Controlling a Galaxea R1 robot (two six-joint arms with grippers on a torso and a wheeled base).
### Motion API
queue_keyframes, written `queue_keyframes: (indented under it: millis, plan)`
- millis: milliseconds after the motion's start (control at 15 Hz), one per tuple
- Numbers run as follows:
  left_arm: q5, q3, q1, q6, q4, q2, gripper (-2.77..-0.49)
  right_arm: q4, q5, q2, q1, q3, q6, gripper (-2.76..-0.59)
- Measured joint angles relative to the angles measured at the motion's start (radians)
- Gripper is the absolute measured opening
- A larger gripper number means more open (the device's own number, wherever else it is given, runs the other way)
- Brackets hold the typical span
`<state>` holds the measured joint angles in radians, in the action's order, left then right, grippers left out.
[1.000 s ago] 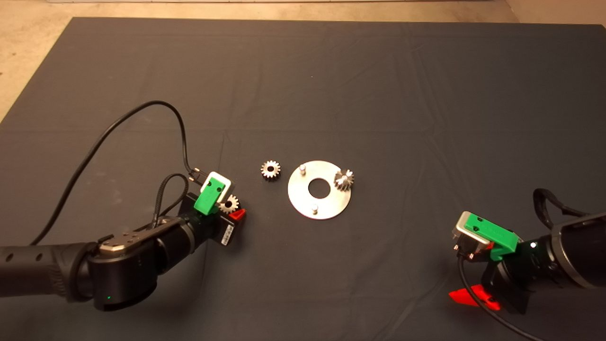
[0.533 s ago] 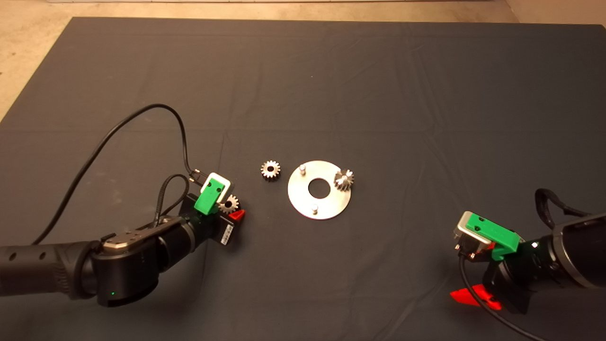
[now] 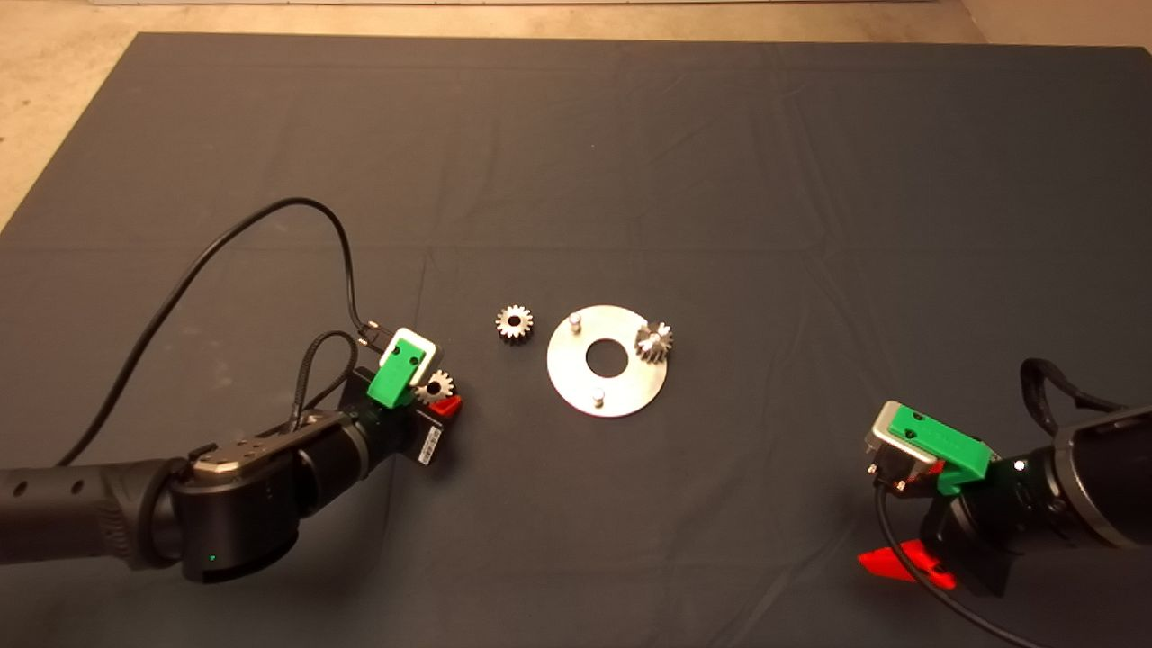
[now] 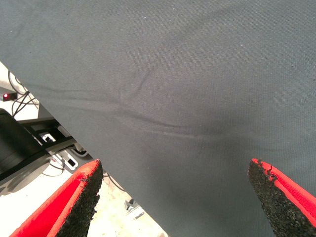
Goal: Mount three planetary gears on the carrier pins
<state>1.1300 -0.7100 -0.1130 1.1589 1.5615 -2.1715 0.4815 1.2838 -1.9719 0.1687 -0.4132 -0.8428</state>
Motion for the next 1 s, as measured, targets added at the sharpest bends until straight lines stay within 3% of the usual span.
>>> queue_keyframes:
  millis: [333,600,733,933,1000]
  plan:
    - [-0.001,0.002,0.000,0.000,0.002,0.005,-2.36,0.000,0.001,0.003,0.000,0.000,0.000,-1.18]
    - [0.023,0.027,-0.003,-0.005,0.000,0.013,-2.41,0.000,0.006,0.035,0.000,0.000,0.002,-1.18]
    - [0.023,0.061,-0.003,-0.013,0.000,0.013,-2.46,0.000,0.005,0.057,0.000,0.000,0.023,-1.18]
    - [0.053,0.124,-0.003,-0.013,0.000,0.013,-2.52,0.000,0.011,0.094,0.000,0.000,0.033,-1.18]
    - [0.074,0.151,-0.003,-0.013,0.000,0.013,-2.52,0.000,0.012,0.100,0.000,0.000,0.035,-1.18]
